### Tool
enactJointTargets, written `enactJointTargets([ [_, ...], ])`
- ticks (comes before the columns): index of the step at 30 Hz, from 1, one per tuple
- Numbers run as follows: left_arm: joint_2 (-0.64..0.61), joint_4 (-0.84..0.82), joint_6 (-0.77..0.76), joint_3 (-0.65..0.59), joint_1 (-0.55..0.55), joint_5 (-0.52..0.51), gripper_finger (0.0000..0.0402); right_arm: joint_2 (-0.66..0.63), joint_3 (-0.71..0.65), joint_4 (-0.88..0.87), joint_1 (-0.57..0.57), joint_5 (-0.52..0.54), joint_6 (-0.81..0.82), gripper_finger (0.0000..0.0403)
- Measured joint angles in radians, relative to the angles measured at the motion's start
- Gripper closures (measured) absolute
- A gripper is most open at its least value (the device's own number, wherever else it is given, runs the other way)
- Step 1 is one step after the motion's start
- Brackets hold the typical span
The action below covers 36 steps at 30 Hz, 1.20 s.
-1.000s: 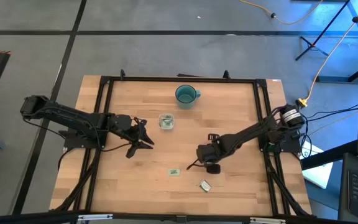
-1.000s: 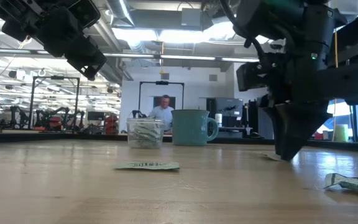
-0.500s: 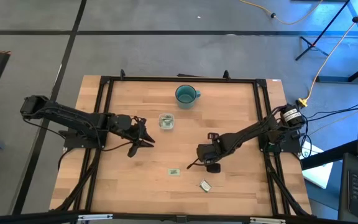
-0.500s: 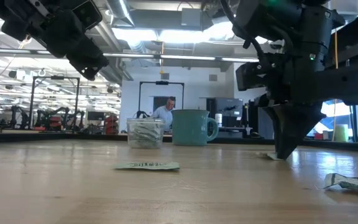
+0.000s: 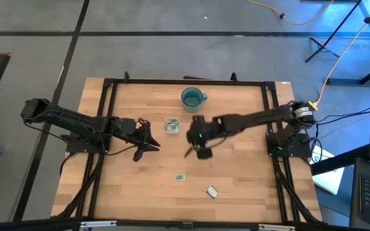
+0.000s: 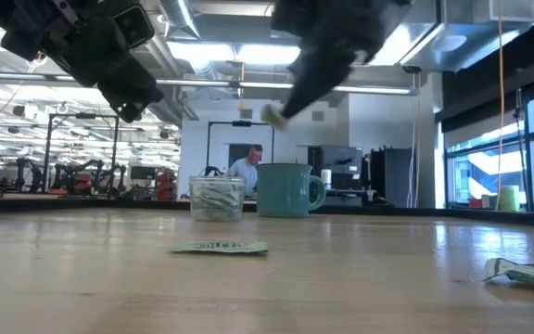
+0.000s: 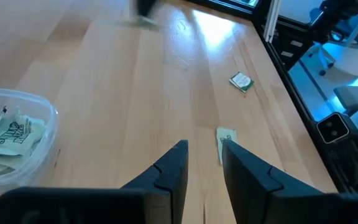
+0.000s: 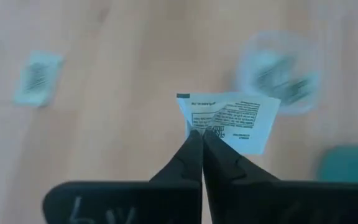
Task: Pick and place Stevia / Truvia into bins
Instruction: Put the green stevia packet into the transparent container
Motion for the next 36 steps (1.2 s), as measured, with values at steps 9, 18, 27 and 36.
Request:
enactJointTargets([
  [9,0.000,-0.007,0.027,0.000,0.000,0.001,0.0309,0.162,0.183,0.031,-0.183,-0.088,-0.185,0.0402],
  [18,0.000,-0.009,0.045,0.000,0.000,0.002,0.0309,0.369,0.354,0.029,-0.239,-0.149,-0.238,0.0402],
  [27,0.000,-0.027,0.045,0.000,0.000,0.002,0.0309,0.474,0.409,-0.046,-0.240,-0.149,-0.238,0.0398],
  [36,0.000,-0.025,0.045,0.000,0.000,0.002,0.0309,0.451,0.413,-0.051,-0.238,-0.144,-0.238,0.0331],
])
